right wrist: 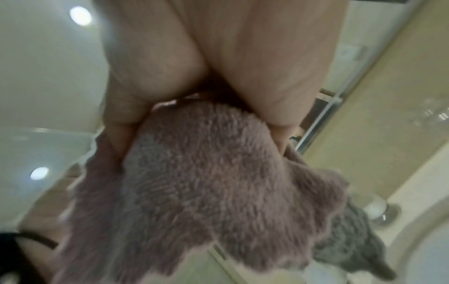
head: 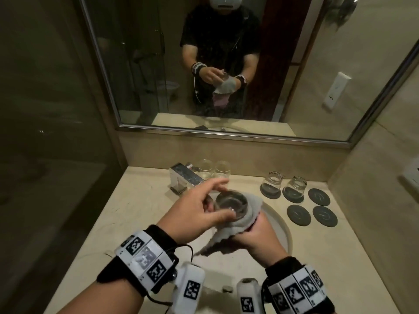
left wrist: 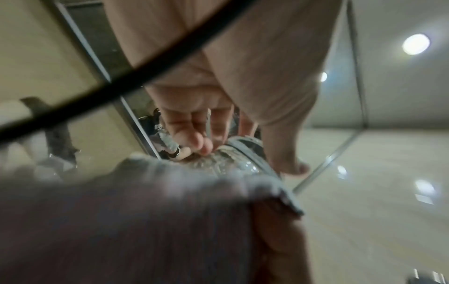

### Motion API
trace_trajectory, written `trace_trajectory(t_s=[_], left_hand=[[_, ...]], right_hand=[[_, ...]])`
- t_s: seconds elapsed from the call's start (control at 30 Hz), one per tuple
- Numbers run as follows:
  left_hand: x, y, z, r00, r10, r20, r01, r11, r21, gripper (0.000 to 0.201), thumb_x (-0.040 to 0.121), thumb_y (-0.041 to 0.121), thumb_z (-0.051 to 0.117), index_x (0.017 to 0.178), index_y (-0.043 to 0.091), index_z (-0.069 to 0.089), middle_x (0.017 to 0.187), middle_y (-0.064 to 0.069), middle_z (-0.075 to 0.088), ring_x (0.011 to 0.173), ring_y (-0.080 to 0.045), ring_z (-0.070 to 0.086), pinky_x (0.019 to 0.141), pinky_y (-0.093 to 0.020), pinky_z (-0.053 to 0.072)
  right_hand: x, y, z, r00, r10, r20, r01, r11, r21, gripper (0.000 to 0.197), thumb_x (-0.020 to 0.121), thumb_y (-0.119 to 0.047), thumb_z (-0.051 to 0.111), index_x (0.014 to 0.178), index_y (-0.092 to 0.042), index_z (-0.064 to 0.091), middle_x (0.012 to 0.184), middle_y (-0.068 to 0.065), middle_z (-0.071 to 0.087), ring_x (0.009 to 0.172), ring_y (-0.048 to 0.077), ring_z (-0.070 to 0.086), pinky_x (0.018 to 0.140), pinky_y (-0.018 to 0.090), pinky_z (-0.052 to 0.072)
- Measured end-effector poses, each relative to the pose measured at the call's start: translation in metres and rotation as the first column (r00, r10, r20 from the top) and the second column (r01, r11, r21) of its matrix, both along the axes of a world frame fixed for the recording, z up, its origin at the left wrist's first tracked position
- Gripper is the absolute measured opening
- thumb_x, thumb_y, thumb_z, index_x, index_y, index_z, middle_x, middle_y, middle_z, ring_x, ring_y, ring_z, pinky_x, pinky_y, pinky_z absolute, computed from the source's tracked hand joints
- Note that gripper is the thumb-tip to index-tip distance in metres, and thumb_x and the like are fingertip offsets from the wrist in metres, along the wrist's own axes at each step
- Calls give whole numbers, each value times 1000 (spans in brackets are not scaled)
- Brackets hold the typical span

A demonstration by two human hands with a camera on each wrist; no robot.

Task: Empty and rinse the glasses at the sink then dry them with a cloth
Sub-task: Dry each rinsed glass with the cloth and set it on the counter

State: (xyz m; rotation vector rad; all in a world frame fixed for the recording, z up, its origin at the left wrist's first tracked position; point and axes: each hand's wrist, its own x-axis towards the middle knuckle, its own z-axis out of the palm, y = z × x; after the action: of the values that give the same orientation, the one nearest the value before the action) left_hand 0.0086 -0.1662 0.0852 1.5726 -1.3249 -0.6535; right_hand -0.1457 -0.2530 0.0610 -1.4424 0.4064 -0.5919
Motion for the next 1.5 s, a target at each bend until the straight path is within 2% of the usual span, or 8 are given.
trace_trajectory(t_s=[0.13, 0.33, 0.63, 0.77, 0.93, 1.17, 1.4, 1.5], left_hand=[[-2, -7, -10, 905, 329, -268, -253, 926, 281, 61, 69, 72, 48, 99, 21, 62, 94, 5, 66, 72, -6, 57, 65, -23, 46], [-5, -9, -19, 633, 155, -758, 53, 969, 242, 38, 78, 44, 61, 81, 7, 62, 71, -4, 62, 51, -8, 55, 44, -18, 43], [-4, -6, -16, 987, 110, 118, -112, 994, 14, 21, 85, 39, 69, 88, 31, 50, 113, 16, 62, 110, -3, 57, 93, -34, 49], [0, -9, -2, 940, 153, -305, -97, 977, 192, 72, 65, 80, 59, 124, 40, 46, 133, 11, 50, 109, -12, 62, 80, -37, 59], [4, -12, 10, 725, 103, -681, 104, 961, 257, 59, 76, 51, 59, 129, 27, 53, 109, -19, 59, 60, -24, 63, 52, -27, 55], [-4, -6, -4, 972, -176, -155, 186, 981, 50, 53, 82, 27, 75, 123, 49, 51, 129, 5, 55, 99, -17, 67, 83, -42, 59], [-4, -13, -6, 934, 5, -357, 55, 986, 158, 80, 63, 78, 67, 130, 39, 48, 123, 3, 58, 79, -30, 72, 67, -42, 60], [-14, -12, -8, 992, -71, -101, 78, 995, 60, 63, 74, 65, 68, 129, 38, 50, 124, 12, 58, 83, -17, 70, 77, -41, 60]], right_hand=[[5, -2, -16, 977, -178, 117, 148, 962, 228, 65, 59, -12, 86, 118, -5, 60, 110, 27, 66, 100, 50, 63, 75, 70, 50], [6, -6, -7, 973, -169, 155, 140, 974, 179, 55, 58, -17, 88, 106, 0, 66, 96, 28, 69, 78, 34, 66, 64, 40, 53], [1, -15, -10, 960, -221, 174, 164, 942, 292, 49, 60, -6, 74, 108, -2, 66, 107, 24, 69, 101, 36, 66, 89, 45, 55], [-5, -19, -8, 962, -226, 150, 208, 970, 128, 34, 59, -3, 75, 90, -17, 76, 94, 14, 75, 90, 26, 71, 77, 38, 58], [-16, -23, 5, 993, -95, 64, 98, 995, -37, 57, 50, -17, 84, 103, -5, 64, 94, 10, 75, 85, 20, 72, 64, 28, 57], [-8, -29, -1, 978, -143, 154, 28, 813, 581, 60, 80, -32, 73, 124, 4, 55, 122, 33, 59, 111, 48, 59, 87, 54, 53], [-17, -33, 8, 963, -254, 89, 234, 953, 195, 41, 60, -29, 85, 96, -15, 70, 94, 8, 74, 88, 24, 71, 74, 33, 57], [-14, -35, 11, 969, -241, 51, 214, 928, 306, 31, 80, -25, 70, 105, -6, 65, 102, 15, 72, 97, 33, 69, 81, 44, 56]])
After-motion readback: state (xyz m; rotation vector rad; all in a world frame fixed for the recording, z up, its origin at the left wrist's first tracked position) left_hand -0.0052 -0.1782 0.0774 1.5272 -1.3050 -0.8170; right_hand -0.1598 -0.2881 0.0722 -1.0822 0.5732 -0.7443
